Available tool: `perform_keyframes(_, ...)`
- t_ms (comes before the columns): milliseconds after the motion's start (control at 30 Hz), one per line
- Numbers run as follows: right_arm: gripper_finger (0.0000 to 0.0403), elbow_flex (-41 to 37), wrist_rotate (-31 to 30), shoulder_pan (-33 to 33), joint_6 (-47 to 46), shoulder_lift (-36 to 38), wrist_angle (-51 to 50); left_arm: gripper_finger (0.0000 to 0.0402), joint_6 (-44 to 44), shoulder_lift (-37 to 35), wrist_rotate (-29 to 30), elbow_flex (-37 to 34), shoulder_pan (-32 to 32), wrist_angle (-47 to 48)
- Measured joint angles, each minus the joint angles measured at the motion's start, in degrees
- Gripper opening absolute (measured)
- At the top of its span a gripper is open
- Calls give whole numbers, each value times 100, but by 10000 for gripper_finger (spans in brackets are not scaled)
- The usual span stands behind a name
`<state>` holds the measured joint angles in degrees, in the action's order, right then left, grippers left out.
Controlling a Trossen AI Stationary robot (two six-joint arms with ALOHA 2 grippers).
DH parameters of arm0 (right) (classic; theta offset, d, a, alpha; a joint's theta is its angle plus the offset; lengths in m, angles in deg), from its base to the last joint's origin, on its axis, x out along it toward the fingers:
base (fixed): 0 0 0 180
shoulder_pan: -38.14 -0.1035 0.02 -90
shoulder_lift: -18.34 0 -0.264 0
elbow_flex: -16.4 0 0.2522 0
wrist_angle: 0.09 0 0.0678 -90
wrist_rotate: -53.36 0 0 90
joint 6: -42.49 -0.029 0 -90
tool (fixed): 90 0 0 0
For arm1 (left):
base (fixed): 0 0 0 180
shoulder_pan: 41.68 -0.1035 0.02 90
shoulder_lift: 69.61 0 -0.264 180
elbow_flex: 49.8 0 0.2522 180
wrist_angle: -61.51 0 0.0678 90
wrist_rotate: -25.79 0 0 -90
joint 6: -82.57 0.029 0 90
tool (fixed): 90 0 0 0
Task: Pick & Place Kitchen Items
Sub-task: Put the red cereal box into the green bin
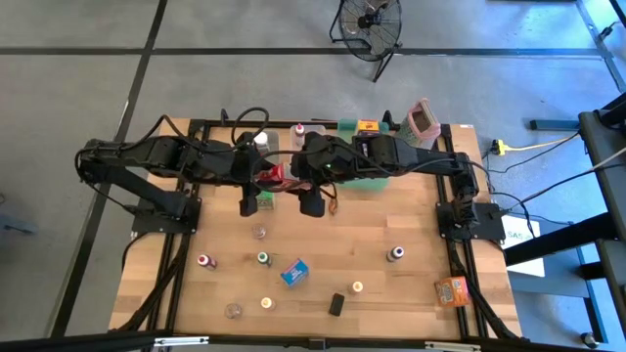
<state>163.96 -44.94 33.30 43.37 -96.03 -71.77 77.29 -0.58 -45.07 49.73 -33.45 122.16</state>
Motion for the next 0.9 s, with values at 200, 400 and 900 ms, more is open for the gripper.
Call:
perform_keyframes(200,264,0,54,4,0,0,-44,145,2,0,-12,0,2,-65)
perform_keyframes(400,224,0,252,54,-111,0,-176,145,2,1,-44,-2,2,-68)
perform_keyframes(900,181,0,380,70,-153,4,-215,145,80,2,-108,-2,2,-86)
